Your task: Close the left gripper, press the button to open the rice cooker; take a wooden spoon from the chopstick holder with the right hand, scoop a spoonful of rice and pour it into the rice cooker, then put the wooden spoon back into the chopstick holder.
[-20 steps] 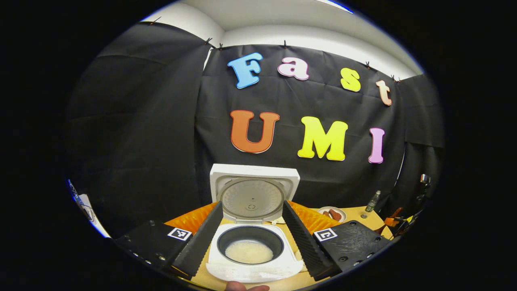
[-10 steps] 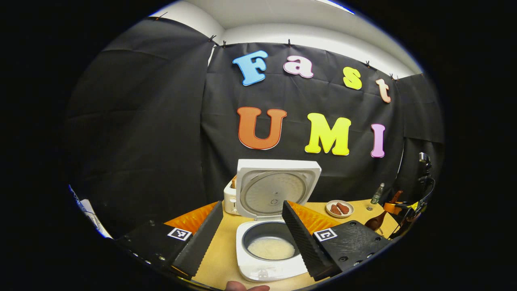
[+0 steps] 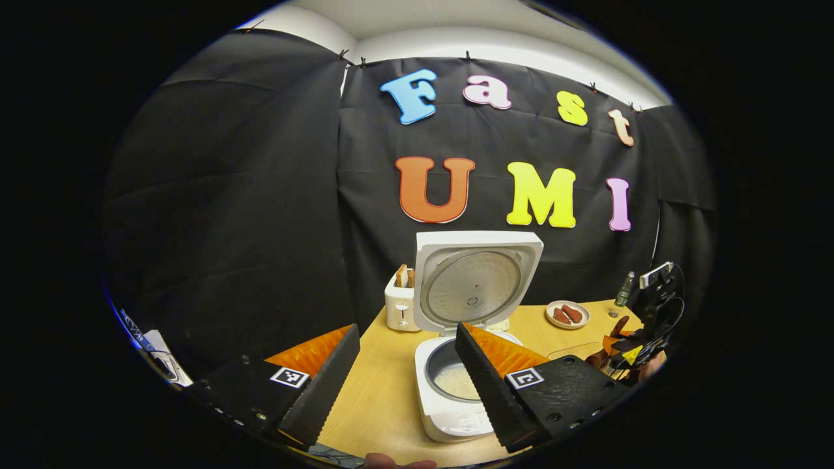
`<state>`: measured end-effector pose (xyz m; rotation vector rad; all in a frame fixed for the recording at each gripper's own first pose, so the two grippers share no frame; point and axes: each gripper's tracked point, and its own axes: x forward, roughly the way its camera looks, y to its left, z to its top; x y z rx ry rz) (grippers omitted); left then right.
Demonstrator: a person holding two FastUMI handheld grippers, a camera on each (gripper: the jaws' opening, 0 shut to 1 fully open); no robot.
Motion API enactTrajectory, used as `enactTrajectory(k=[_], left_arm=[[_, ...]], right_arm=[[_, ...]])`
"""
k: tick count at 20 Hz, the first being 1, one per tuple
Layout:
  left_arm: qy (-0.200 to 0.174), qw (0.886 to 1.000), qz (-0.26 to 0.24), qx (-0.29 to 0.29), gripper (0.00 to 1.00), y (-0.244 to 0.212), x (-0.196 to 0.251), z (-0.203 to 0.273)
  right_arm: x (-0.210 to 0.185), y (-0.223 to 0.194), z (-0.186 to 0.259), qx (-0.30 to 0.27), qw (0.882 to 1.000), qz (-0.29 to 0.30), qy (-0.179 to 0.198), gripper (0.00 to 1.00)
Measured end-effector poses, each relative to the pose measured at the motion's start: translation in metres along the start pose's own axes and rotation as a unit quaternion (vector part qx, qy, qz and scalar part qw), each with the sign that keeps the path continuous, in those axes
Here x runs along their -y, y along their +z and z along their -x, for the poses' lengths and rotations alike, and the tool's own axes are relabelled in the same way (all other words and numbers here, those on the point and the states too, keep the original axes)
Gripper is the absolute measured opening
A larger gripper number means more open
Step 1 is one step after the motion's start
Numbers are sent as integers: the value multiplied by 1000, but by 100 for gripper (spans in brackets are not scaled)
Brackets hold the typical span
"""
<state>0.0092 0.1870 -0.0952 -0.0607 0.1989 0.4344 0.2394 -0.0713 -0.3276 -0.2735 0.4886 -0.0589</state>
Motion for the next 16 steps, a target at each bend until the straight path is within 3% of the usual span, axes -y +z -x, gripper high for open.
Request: enactTrajectory(k=[2, 4, 7, 10, 12, 16], left_arm=[[-1, 1000, 3, -4, 94, -1, 0, 0], [-1, 1000, 8, -6, 94, -2, 0, 0], [1, 1000, 12, -5, 94, -2, 0, -1], [7, 1000, 16, -7, 94, -4, -3, 0], [12, 1000, 19, -12, 94, -7, -6, 1], [18, 999, 28, -14, 94, -8, -11, 5]], right_arm=[[-11, -2, -2, 6, 1000, 11, -3, 19], [-31, -4, 1, 3, 1000, 7, 25, 19], [-59, -9, 10, -16, 995, -53, 81, 19], [-73, -10, 15, -35, 986, -118, 111, 19], [-77, -9, 18, -52, 974, -176, 129, 19], [-84, 1, 23, -72, 938, -294, 170, 18]])
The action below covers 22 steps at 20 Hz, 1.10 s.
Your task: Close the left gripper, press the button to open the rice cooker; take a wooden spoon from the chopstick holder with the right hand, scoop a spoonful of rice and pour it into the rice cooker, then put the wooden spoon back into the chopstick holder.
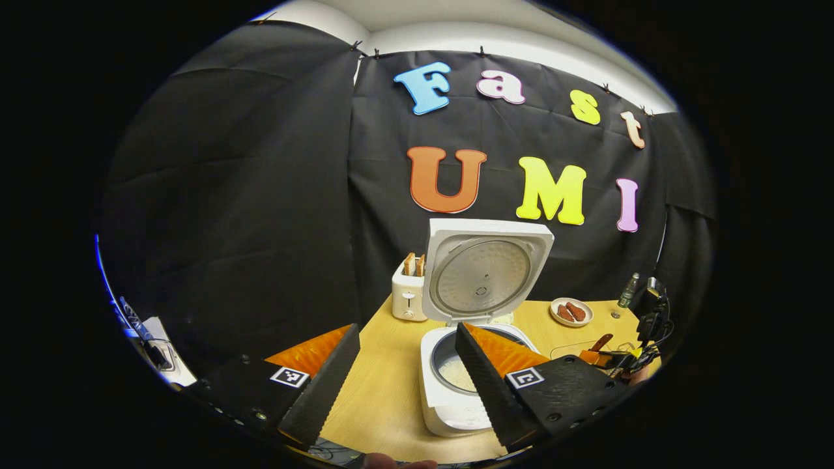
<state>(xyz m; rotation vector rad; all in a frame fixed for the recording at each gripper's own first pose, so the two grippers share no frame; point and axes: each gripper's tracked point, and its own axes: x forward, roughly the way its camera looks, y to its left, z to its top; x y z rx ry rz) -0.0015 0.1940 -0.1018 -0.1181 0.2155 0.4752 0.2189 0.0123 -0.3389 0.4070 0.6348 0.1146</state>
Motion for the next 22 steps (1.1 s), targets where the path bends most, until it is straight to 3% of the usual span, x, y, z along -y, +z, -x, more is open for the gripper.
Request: enactTrajectory(k=[6, 11, 17, 22], left_arm=[[-2, 1000, -2, 6, 94, 6, 14, 6], [-14, 1000, -9, 8, 94, 12, 40, 12], [-13, 1000, -12, 21, 94, 24, 63, 19], [-8, 1000, 1, 26, 94, 24, 73, 30]], right_arm=[[13, 27, 9, 13, 991, -123, 41, 18], [47, 39, 19, 22, 974, -216, 60, 18], [75, 62, 49, 37, 954, -281, 95, 16], [67, 94, 76, 53, 945, -300, 123, 18]])
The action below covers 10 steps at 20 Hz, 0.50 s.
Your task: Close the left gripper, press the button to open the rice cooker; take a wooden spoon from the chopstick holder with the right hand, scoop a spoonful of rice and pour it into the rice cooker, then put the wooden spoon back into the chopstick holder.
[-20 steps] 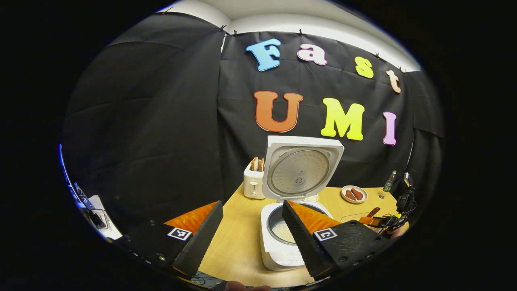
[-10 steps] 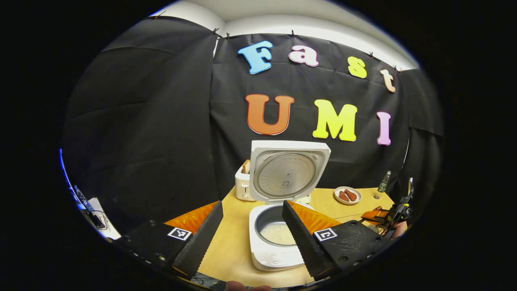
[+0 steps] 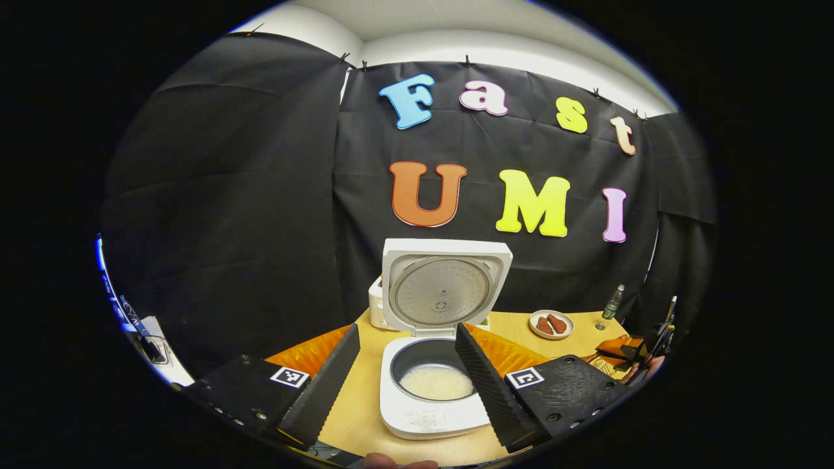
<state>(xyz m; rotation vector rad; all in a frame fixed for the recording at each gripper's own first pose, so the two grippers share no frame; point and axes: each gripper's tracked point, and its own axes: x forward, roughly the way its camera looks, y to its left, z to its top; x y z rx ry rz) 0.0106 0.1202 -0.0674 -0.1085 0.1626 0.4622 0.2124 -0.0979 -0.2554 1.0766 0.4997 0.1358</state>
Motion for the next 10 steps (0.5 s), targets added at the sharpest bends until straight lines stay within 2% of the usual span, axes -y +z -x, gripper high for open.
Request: enactTrajectory(k=[5, 10], left_arm=[[11, 1000, -3, 10, 95, 1, -11, 16], [39, 999, 9, 26, 94, 3, -48, 35]], right_arm=[[-68, -6, -1, -14, 998, 30, 50, 18], [-141, -40, -21, -41, 992, 68, 94, 18]])
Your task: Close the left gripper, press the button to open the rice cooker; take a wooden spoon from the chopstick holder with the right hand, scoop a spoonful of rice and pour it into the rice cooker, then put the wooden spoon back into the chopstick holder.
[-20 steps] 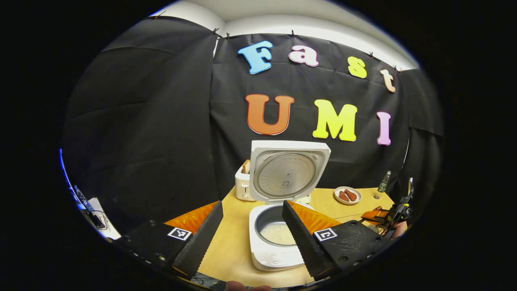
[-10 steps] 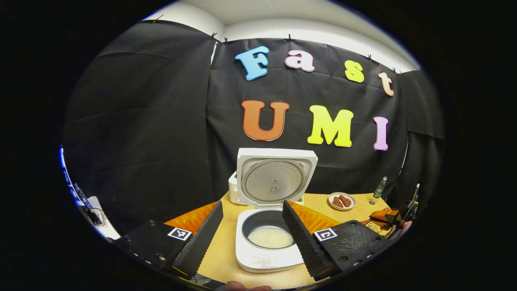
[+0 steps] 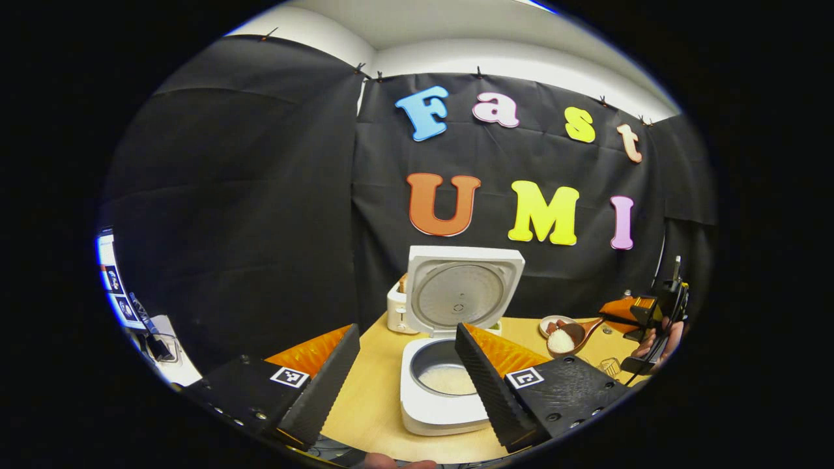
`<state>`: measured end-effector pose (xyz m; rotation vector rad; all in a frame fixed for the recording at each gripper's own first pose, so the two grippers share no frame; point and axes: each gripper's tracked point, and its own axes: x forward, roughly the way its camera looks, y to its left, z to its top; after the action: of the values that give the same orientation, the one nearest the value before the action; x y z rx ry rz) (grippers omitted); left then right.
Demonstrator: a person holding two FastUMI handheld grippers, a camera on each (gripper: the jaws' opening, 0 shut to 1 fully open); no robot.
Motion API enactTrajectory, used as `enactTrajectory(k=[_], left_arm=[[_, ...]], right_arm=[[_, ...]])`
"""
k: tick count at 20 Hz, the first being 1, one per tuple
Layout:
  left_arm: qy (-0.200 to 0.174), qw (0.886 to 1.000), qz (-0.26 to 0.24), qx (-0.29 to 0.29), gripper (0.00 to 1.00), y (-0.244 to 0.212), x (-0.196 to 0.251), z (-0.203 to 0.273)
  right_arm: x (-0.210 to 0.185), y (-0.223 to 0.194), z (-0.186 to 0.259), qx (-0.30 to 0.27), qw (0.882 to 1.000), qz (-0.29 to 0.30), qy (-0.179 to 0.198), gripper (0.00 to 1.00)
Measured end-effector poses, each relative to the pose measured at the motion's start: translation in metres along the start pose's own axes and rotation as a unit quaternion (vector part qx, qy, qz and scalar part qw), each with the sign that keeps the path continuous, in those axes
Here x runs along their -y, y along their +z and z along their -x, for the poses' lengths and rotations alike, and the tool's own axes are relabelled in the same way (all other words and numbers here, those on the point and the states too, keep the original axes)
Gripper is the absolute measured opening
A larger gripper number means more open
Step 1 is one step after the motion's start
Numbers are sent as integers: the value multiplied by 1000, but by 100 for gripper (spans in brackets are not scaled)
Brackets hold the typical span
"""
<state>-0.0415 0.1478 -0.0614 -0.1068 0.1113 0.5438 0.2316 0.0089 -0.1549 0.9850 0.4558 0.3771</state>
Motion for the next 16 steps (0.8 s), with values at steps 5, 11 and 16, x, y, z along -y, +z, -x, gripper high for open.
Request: enactTrajectory(k=[5, 11, 16], left_arm=[[28, 1000, 7, 1, 94, -6, -43, 16], [39, 999, 8, -9, 94, -20, -75, 28], [44, 999, 15, -10, 94, -27, -92, 35]], right_arm=[[-38, -38, -42, -26, 999, 44, -1, 18], [-50, -86, -78, -65, 986, 148, -37, 18], [-61, -108, -94, -76, 953, 286, -62, 18]])
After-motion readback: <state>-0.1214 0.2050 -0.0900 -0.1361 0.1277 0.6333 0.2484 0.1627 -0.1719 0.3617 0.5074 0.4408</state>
